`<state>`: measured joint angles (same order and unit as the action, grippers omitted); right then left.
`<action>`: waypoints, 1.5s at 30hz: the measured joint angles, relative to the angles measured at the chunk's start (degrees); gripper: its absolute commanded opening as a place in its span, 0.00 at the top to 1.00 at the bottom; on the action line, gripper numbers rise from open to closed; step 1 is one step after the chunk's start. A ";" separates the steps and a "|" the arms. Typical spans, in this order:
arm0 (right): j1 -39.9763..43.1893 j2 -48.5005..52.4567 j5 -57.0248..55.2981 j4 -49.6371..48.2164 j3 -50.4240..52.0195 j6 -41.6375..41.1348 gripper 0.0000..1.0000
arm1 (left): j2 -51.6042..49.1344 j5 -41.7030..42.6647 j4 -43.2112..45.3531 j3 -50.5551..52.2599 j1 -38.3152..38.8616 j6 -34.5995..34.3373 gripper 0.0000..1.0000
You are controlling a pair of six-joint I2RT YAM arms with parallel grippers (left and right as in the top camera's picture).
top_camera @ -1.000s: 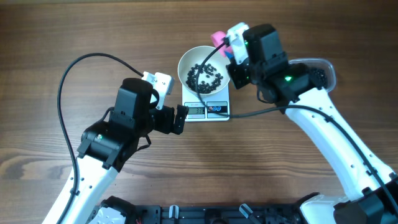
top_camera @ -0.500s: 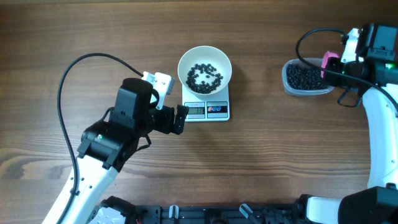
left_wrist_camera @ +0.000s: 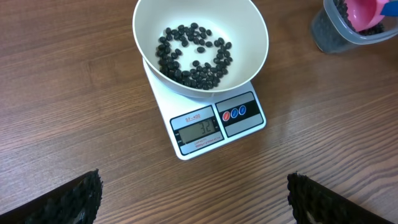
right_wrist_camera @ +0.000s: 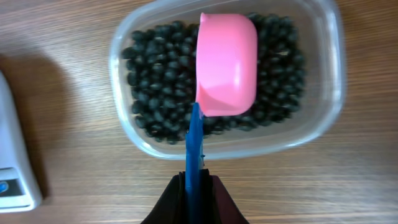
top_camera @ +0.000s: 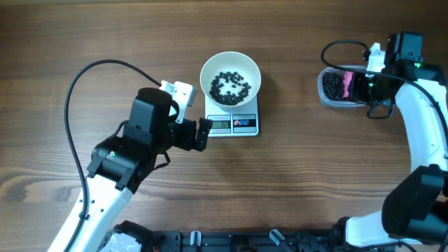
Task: Scoop item into bowl and weigh 150g on scale
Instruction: 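Move the empty scoop back and lower it into the bean container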
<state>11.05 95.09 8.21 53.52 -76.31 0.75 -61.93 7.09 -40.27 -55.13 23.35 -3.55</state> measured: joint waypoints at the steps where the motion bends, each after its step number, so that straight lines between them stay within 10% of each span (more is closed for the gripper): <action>1: 0.00 0.26 1.20 -0.02 0.00 0.00 0.96 | 0.00 0.00 0.00 0.00 0.00 0.00 0.00; 45: 10.75 1.46 23.43 1.95 0.24 5.11 0.96 | 0.00 0.00 0.00 0.00 0.00 0.00 0.00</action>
<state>21.80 96.55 31.64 55.46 -76.07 5.87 -61.93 7.09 -40.27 -55.13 23.35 -3.55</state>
